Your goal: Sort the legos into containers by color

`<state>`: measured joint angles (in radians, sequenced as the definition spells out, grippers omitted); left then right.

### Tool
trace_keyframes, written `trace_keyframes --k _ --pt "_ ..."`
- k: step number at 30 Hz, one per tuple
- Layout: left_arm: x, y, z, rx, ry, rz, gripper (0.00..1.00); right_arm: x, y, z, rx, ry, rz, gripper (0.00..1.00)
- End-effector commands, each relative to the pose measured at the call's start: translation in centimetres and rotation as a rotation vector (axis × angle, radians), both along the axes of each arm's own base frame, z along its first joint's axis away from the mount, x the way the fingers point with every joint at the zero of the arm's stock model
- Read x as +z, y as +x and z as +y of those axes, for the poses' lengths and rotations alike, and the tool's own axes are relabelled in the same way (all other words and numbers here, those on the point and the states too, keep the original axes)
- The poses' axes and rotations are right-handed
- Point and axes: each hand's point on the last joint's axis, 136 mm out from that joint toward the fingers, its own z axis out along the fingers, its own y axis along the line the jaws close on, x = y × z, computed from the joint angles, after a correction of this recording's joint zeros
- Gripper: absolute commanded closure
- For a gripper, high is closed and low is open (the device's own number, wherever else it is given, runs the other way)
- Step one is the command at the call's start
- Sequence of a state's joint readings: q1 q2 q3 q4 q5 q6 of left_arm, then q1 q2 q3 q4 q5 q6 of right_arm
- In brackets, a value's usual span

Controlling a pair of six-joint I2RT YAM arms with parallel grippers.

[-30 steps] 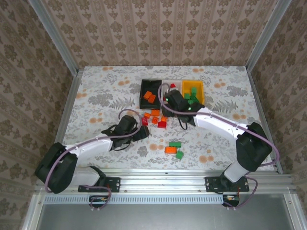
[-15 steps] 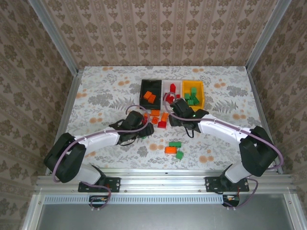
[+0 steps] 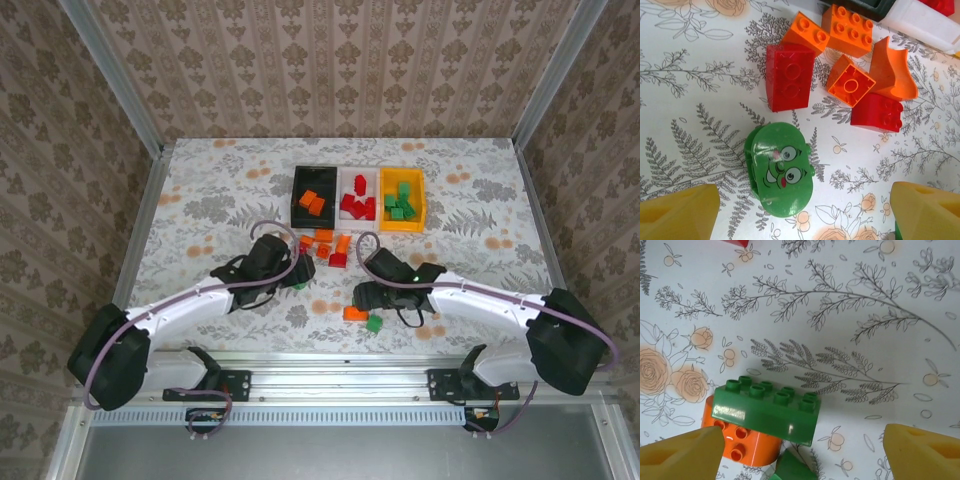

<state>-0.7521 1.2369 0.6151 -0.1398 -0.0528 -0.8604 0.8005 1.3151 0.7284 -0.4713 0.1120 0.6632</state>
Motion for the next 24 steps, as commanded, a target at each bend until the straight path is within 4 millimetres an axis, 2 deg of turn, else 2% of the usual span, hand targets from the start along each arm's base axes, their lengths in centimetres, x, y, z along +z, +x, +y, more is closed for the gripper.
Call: trace_keyframes --k 1,9,11,20,24 --pt "-0.9 -0.7 0.4 0.011 0.013 0.02 0.09 -0.2 -0.4 0.8 -0.072 0.072 0.032 0.12" --pt "-1.2 -1.1 0.1 -0.002 0.013 0.025 0.09 -0.4 -0.1 2.1 -0.079 0.034 0.02 0.09" --pt "-1.2 -1.1 0.2 -0.002 0.011 0.022 0.09 -1.1 -0.1 2.0 -0.08 -0.007 0.028 0.08" --pt "-1.7 -1.5 0.5 -0.005 0.009 0.025 0.08 -2.1 0.6 3.1 -0.081 -0.02 0.035 0.07" --pt "-1.8 -1.7 0.7 -0.002 0.013 0.023 0.08 -2.4 0.9 2.8 -0.117 -0.039 0.025 0.13"
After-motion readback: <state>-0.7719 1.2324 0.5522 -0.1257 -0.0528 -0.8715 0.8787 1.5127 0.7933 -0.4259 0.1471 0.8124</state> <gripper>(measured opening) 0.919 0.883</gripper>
